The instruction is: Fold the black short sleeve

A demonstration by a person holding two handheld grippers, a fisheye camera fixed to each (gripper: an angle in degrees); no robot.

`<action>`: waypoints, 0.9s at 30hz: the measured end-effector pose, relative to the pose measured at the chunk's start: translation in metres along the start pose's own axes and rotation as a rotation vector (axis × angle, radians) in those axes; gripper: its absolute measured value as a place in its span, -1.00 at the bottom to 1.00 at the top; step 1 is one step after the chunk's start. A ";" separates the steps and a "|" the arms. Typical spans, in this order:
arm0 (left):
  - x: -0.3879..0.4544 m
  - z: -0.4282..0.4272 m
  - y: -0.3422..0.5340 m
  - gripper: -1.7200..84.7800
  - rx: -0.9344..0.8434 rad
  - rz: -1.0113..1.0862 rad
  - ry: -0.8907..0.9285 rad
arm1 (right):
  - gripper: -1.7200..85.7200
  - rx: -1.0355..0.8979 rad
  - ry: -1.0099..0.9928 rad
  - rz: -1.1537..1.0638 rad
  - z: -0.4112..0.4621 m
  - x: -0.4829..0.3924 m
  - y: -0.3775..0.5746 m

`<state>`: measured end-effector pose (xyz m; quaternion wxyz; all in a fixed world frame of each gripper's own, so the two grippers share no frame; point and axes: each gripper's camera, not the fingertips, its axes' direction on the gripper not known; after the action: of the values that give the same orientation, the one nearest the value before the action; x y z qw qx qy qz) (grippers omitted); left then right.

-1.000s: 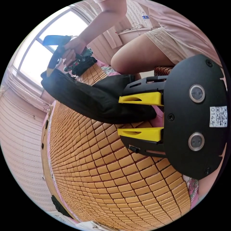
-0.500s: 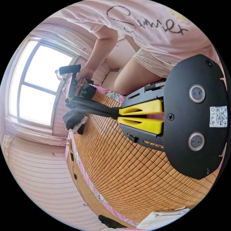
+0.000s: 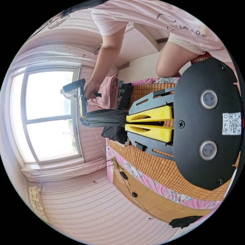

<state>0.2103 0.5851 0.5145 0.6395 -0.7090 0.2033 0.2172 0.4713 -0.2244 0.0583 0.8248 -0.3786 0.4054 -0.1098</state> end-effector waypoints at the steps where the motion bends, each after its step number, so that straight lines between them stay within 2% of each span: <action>1: 0.000 0.014 -0.021 -0.98 0.008 0.028 0.003 | -0.94 0.005 0.030 0.024 0.009 0.019 -0.005; 9: -0.019 0.110 -0.108 -0.98 0.025 0.074 0.115 | -0.93 -0.110 0.178 0.145 0.055 0.120 -0.019; 12: -0.040 0.138 -0.118 -0.98 0.038 -0.008 0.162 | -0.93 -0.233 0.211 0.170 0.109 0.151 -0.025; 15: -0.068 0.178 -0.120 -0.98 -0.023 -0.097 0.157 | -0.92 -0.411 0.272 0.207 0.193 0.171 -0.020; 17: -0.086 0.204 -0.116 -0.97 -0.085 -0.148 0.105 | -0.90 -0.471 0.325 0.363 0.246 0.180 0.000; 19: -0.110 0.234 -0.102 -0.95 -0.170 -0.235 0.020 | -0.88 -0.422 0.331 0.388 0.263 0.171 0.011; 21: -0.129 0.244 -0.087 -0.90 -0.215 -0.316 0.029 | -0.83 -0.386 0.365 0.327 0.271 0.155 0.018; 27: -0.163 0.191 -0.039 -0.86 -0.170 -0.408 -0.078 | -0.75 -0.257 0.370 0.200 0.226 0.101 0.019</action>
<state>0.0892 0.7803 0.6220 0.6156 -0.7777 0.0119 0.1270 0.7045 -0.1395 0.0728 0.6883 -0.4118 0.5956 -0.0426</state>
